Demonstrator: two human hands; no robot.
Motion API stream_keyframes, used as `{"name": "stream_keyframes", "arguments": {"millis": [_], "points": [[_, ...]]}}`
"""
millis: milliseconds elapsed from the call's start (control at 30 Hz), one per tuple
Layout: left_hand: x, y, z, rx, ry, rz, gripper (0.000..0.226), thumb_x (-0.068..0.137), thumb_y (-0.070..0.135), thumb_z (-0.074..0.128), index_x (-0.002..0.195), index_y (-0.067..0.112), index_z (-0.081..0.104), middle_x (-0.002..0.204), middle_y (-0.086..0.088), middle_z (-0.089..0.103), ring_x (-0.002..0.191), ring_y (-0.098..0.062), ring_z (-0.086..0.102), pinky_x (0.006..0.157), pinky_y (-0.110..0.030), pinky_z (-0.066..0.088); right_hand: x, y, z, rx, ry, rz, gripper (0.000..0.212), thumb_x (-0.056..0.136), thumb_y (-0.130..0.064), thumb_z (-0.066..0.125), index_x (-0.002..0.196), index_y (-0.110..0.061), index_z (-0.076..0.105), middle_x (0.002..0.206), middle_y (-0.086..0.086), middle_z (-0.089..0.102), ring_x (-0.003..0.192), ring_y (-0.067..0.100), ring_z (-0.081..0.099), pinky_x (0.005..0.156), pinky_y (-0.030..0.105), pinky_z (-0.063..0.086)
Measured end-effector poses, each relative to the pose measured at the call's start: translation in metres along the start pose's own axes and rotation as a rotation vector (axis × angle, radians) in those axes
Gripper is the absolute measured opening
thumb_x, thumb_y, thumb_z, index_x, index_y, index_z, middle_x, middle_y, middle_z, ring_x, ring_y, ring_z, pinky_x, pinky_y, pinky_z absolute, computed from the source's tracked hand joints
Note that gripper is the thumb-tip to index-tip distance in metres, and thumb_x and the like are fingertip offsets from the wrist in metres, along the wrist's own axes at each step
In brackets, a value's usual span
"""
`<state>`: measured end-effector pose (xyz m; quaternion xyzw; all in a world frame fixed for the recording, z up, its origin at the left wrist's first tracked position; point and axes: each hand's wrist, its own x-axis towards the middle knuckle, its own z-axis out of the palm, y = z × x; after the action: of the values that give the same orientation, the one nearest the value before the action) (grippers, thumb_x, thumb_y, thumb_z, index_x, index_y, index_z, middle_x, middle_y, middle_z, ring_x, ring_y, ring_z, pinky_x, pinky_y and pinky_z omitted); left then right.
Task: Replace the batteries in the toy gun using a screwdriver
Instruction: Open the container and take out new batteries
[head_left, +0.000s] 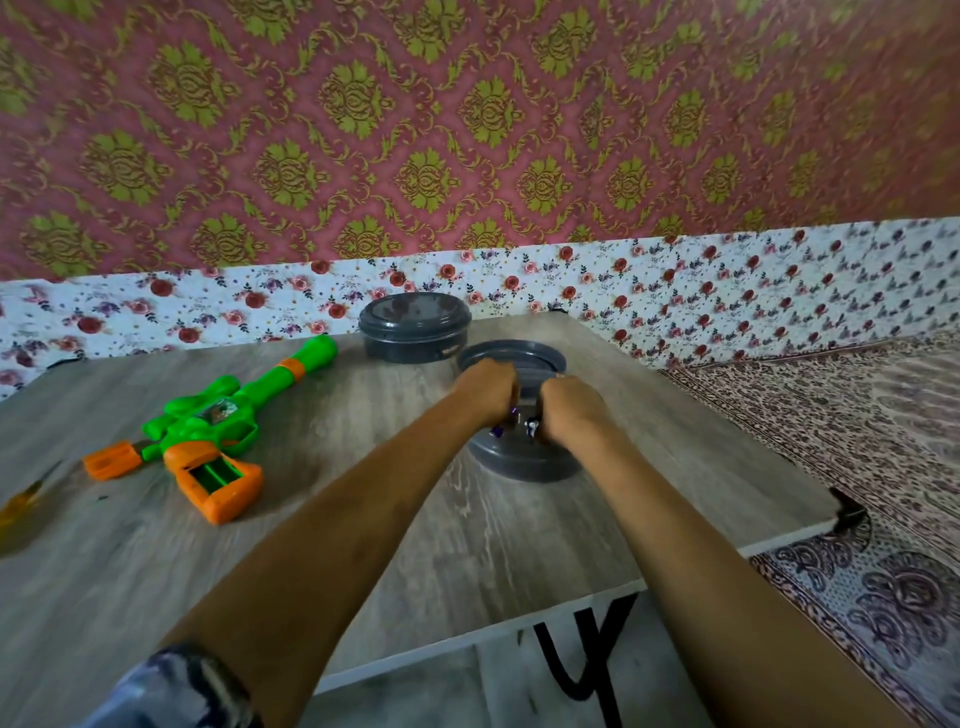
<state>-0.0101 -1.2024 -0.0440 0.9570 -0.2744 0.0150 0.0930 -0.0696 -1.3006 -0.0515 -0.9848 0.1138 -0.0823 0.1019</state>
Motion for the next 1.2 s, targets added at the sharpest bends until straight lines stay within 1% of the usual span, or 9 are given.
{"name": "stream_keyframes", "arguments": {"millis": [100,233,300,467,633,800,967,1100,1200], "points": [[0.002,0.000,0.001,-0.005,-0.096,-0.004,0.023,0.079,0.012,0.072,0.102,0.008,0.070,0.103,-0.010,0.069,0.091,-0.021,0.067,0.085,-0.032,0.055,0.002,0.001,-0.001,0.023,-0.031,0.000,0.016,0.091,-0.012,0.052,0.101,-0.005,0.062,0.098,0.010,0.063,0.094,0.023,0.061,0.090,0.035,0.049],[0.005,-0.004,-0.005,-0.027,-0.079,0.055,0.023,0.080,0.012,0.071,0.102,0.007,0.070,0.107,-0.011,0.069,0.088,-0.020,0.065,0.082,-0.029,0.052,-0.003,0.009,-0.006,0.047,-0.074,-0.038,0.017,0.086,-0.017,0.060,0.098,-0.005,0.065,0.095,0.009,0.064,0.084,0.022,0.060,0.075,0.030,0.048],[0.009,-0.011,-0.015,-0.118,0.033,0.076,0.024,0.082,0.007,0.069,0.105,0.005,0.071,0.107,-0.010,0.070,0.087,-0.019,0.066,0.084,-0.028,0.053,-0.008,0.017,-0.009,0.069,-0.015,-0.068,0.016,0.084,-0.019,0.062,0.095,-0.008,0.067,0.096,0.009,0.067,0.086,0.023,0.064,0.075,0.031,0.051],[0.026,-0.045,-0.025,-0.178,0.204,-0.001,0.022,0.084,0.000,0.063,0.104,0.004,0.072,0.109,-0.010,0.071,0.097,-0.020,0.066,0.089,-0.029,0.052,-0.023,0.041,-0.004,0.206,0.233,-0.001,0.043,0.083,-0.028,0.065,0.122,-0.012,0.056,0.115,0.006,0.064,0.096,0.022,0.063,0.082,0.033,0.053],[0.047,-0.070,-0.004,-0.099,0.074,-0.030,0.031,0.084,-0.003,0.061,0.111,0.010,0.069,0.117,-0.008,0.067,0.104,-0.021,0.062,0.092,-0.030,0.047,-0.021,0.057,0.017,0.401,0.292,0.035,0.042,0.088,-0.034,0.057,0.124,-0.012,0.056,0.113,0.009,0.066,0.098,0.023,0.061,0.075,0.025,0.043],[0.059,-0.073,0.008,-0.005,0.029,0.053,0.024,0.087,0.011,0.062,0.109,0.015,0.069,0.116,-0.006,0.066,0.102,-0.020,0.060,0.090,-0.034,0.048,-0.029,0.055,0.034,0.633,0.466,0.031,0.042,0.093,-0.024,0.052,0.130,-0.005,0.053,0.125,0.011,0.062,0.108,0.017,0.059,0.089,0.019,0.038],[0.066,-0.059,0.011,-0.003,0.144,0.042,0.018,0.091,0.012,0.056,0.103,0.016,0.068,0.108,-0.006,0.068,0.096,-0.023,0.062,0.089,-0.037,0.051,-0.028,0.051,0.037,0.665,0.479,0.032,0.041,0.095,-0.023,0.049,0.132,-0.006,0.051,0.130,0.011,0.058,0.117,0.021,0.056,0.098,0.026,0.039],[0.068,-0.050,-0.011,-0.083,0.267,0.137,0.024,0.088,0.014,0.063,0.111,0.010,0.066,0.109,-0.010,0.068,0.098,-0.026,0.062,0.086,-0.035,0.048,-0.031,0.051,0.037,0.667,0.480,0.031,0.041,0.095,-0.023,0.047,0.133,-0.006,0.050,0.117,0.011,0.065,0.094,0.014,0.060,0.086,0.023,0.044],[0.060,-0.041,-0.039,-0.223,0.384,0.170,0.026,0.087,0.012,0.063,0.113,0.006,0.064,0.110,-0.013,0.067,0.100,-0.026,0.060,0.086,-0.031,0.046,-0.033,0.051,0.035,0.672,0.481,0.041,0.041,0.095,-0.022,0.047,0.133,-0.006,0.050,0.122,0.013,0.063,0.108,0.022,0.060,0.090,0.023,0.040]]}}
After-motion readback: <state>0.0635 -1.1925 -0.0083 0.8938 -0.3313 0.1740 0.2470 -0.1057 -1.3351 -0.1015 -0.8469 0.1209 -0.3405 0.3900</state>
